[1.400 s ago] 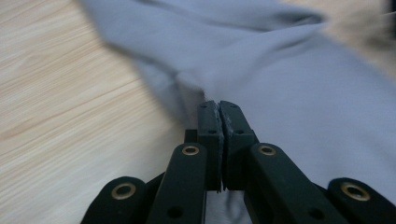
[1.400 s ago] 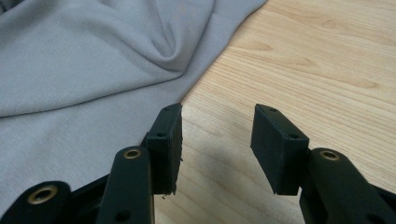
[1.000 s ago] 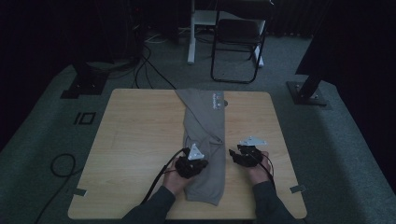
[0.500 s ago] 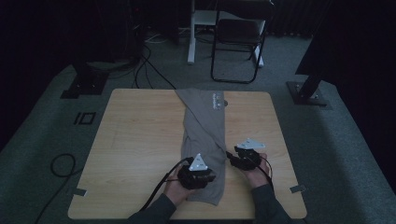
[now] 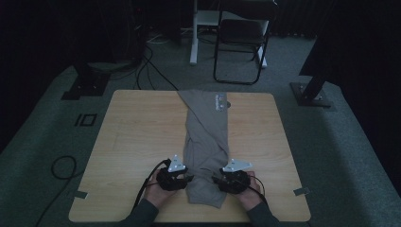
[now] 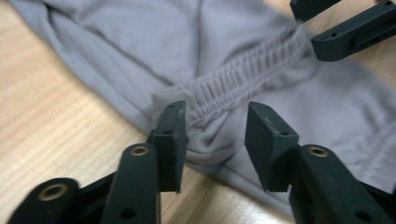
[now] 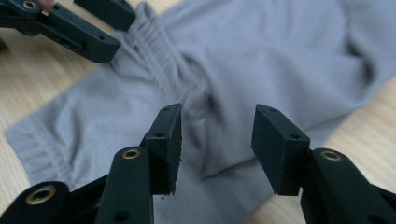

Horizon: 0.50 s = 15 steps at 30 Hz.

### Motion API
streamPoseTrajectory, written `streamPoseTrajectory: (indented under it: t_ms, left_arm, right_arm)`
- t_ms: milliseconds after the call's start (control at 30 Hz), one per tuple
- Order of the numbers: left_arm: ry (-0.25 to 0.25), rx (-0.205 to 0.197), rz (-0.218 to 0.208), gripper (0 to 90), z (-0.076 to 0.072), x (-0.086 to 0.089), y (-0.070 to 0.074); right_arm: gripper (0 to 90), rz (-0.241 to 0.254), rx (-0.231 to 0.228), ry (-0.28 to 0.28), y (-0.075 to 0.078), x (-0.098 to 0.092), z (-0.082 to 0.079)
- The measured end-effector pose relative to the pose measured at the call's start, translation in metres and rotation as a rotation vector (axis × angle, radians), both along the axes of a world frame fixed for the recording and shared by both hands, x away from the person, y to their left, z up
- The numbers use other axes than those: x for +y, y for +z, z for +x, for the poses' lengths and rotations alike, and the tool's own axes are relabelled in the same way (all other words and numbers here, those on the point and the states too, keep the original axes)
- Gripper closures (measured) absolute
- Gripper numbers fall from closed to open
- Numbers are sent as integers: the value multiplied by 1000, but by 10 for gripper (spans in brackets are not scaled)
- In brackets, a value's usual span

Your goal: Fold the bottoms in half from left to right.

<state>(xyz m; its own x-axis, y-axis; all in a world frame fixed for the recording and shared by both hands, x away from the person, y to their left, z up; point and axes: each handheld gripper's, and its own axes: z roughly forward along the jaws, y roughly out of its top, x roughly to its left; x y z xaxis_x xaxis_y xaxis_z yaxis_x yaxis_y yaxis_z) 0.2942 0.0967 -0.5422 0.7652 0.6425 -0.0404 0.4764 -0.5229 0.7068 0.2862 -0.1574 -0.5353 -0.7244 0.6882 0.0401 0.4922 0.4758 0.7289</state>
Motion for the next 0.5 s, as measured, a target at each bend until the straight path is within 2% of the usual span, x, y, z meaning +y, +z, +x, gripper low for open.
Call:
streamPoseTrajectory:
  t_ms: [100, 133, 200, 300, 433, 500]
  left_arm:
    - [4, -26, 33, 568, 1, -8, -6]
    - [5, -27, 36, 572, 3, -9, -6]
    - [13, -42, 39, 577, 7, -12, -6]
    - [28, -48, 24, 590, 17, -14, -8]
    - [52, -38, 13, 589, 33, -18, -7]
    - [64, -39, -13, 566, 36, -17, -3]
  right_arm:
    - [555, -35, 22, 2, -9, 3, 6]
    - [561, -56, 19, -4, -12, 3, 8]
    - [579, -61, 5, -9, -12, 2, 12]
    - [586, -65, -10, -32, -13, 0, 21]
    - [584, -58, -19, -67, -14, -6, 32]
    - [564, -62, -18, -85, -13, -8, 36]
